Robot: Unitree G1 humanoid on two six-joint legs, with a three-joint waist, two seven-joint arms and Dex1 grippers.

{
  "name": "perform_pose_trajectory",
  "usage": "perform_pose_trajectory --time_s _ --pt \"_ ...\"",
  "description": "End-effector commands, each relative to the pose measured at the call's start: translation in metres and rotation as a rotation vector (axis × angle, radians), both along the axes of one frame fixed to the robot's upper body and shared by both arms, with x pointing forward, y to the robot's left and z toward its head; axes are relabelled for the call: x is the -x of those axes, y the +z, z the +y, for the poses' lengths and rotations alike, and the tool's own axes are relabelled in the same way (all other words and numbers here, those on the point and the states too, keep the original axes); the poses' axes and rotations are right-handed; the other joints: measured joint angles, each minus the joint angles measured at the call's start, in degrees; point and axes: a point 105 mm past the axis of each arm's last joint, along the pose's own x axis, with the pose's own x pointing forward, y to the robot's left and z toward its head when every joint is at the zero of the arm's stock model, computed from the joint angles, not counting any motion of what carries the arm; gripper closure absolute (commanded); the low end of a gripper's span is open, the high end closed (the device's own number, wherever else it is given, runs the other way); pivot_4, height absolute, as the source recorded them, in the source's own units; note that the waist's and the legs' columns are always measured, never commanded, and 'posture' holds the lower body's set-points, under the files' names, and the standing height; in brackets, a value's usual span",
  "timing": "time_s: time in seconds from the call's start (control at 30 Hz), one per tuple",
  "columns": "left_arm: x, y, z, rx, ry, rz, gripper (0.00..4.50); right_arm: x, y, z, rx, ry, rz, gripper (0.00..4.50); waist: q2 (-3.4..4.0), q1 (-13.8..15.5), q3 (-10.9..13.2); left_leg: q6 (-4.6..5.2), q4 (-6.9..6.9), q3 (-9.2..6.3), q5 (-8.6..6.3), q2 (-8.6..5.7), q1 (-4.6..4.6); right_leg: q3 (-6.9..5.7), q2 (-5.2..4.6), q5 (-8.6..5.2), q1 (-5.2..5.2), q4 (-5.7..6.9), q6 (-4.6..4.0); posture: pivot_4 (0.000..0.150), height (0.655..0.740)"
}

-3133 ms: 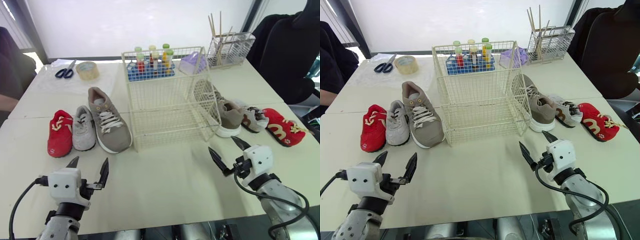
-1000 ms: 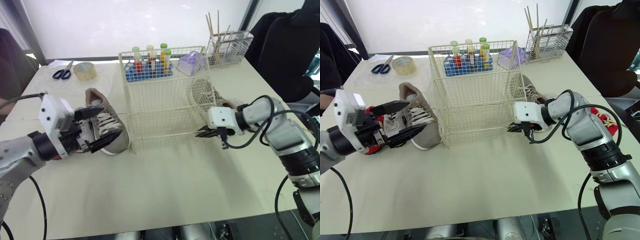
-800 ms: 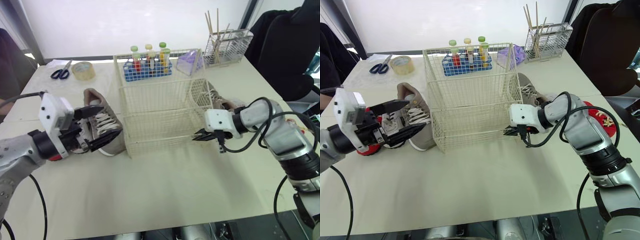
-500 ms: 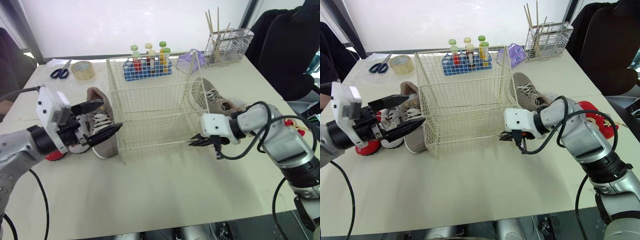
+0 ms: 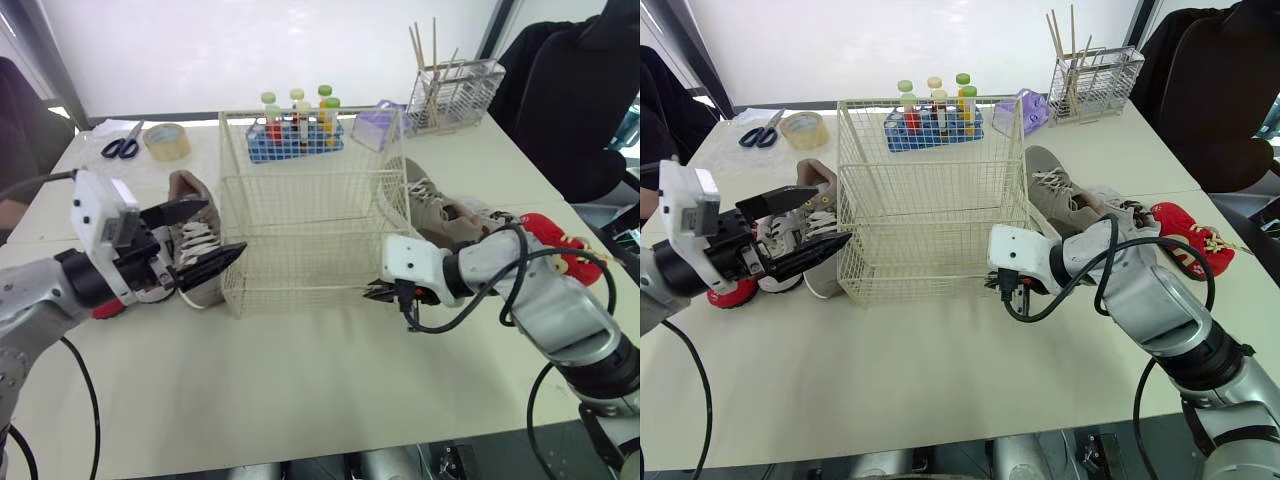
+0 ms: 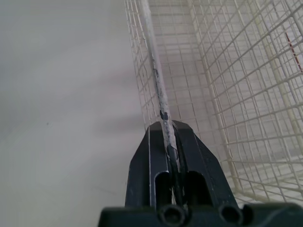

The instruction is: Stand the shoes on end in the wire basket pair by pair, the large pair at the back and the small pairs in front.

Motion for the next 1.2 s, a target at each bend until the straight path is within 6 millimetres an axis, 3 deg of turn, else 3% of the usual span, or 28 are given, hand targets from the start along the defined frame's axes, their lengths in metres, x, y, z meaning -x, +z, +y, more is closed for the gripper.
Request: perform_pose_trajectory --time_s 0.03,0.2,0.63,1.13,1.2 --pt "0.002 0.007 -0.003 0.003 -0.012 -0.034 0.00 0.000 0.000 0.001 -0.009 -0.024 -0.020 4.47 0.00 0.0 0.0 0.00 0.00 0.00 0.00 0.00 0.03 0.00 0.00 0.00 0.03 0.00 0.00 0.150 0.7400" --pt "0.001 0.007 -0.003 0.003 -0.018 -0.035 0.00 0.006 -0.003 -0.004 0.018 0.017 -0.013 4.47 -0.02 0.2 0.0 0.00 0.00 0.00 0.00 0.00 0.12 -0.02 0.00 0.00 0.16 -0.03 0.00 0.150 0.7400" --pt "0.000 0.007 -0.006 0.006 -0.023 -0.042 0.00 -0.005 0.002 -0.022 0.076 0.083 -0.028 4.47 -0.03 0.4 0.0 0.01 0.08 -0.01 0.00 -0.03 0.13 -0.04 -0.02 0.00 0.28 -0.12 0.01 0.150 0.7400" --pt "0.001 0.006 -0.009 0.018 -0.016 -0.041 0.00 -0.003 0.007 -0.016 0.028 0.095 -0.007 4.47 -0.04 0.4 0.0 0.01 0.07 -0.03 0.00 -0.03 0.12 -0.06 -0.02 0.01 0.27 -0.11 0.01 0.150 0.7400" --pt "0.001 0.006 -0.009 0.025 -0.016 -0.036 0.00 0.000 0.009 -0.015 0.020 0.110 -0.005 3.81 -0.04 0.4 0.0 0.01 0.07 -0.03 0.00 -0.03 0.12 -0.05 -0.02 0.01 0.26 -0.11 0.01 0.150 0.7400"
